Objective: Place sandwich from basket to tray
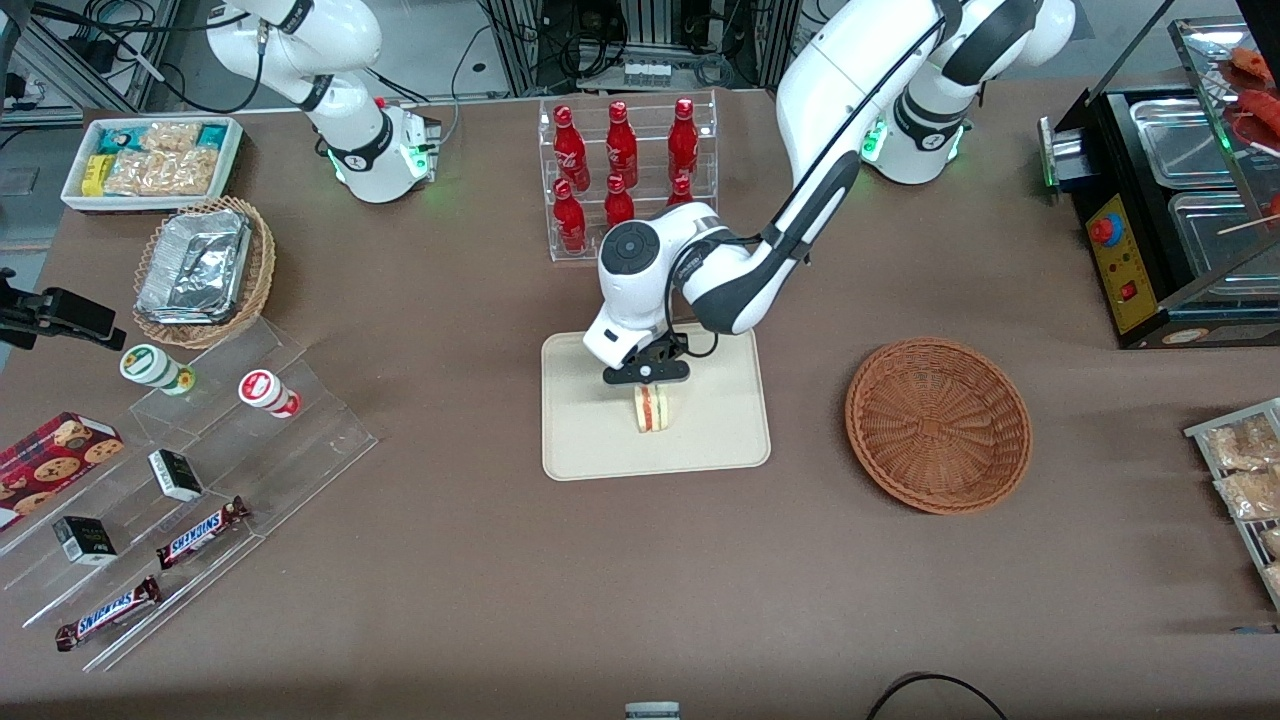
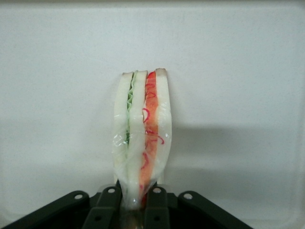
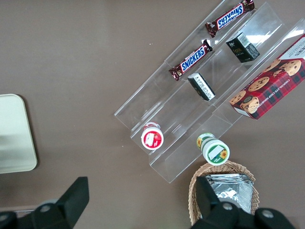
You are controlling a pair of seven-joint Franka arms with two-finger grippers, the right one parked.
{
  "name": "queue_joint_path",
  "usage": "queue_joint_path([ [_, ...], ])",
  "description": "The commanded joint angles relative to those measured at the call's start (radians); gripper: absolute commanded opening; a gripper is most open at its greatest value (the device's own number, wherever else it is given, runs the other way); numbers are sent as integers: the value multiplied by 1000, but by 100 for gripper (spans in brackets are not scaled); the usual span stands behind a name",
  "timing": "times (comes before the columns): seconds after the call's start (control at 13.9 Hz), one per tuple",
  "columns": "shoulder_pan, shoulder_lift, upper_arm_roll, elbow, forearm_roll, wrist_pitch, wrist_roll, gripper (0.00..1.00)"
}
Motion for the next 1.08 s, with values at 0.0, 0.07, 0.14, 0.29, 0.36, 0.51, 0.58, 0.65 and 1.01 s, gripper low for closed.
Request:
queue_joint_path([
  [0.0,-14,12,15,26,20,-11,-37,100],
  [0.07,-8,4,15,27,20,-12,-37,100],
  [0.14,-5,-17,15,27,20,-15,-36,100],
  [0.29,-4,-66,18,29,17,-46,-35,100],
  [0.36,4,-101,21,29,8,-66,-37,100],
  [0.51,59,-196,18,26,3,-130,-25,100],
  [0.58,82,-242,18,26,2,-179,-19,100],
  [0.65,113,-288,17,24,0,-227,-14,100],
  [1.01,266,-496,17,3,-70,-449,217,100],
])
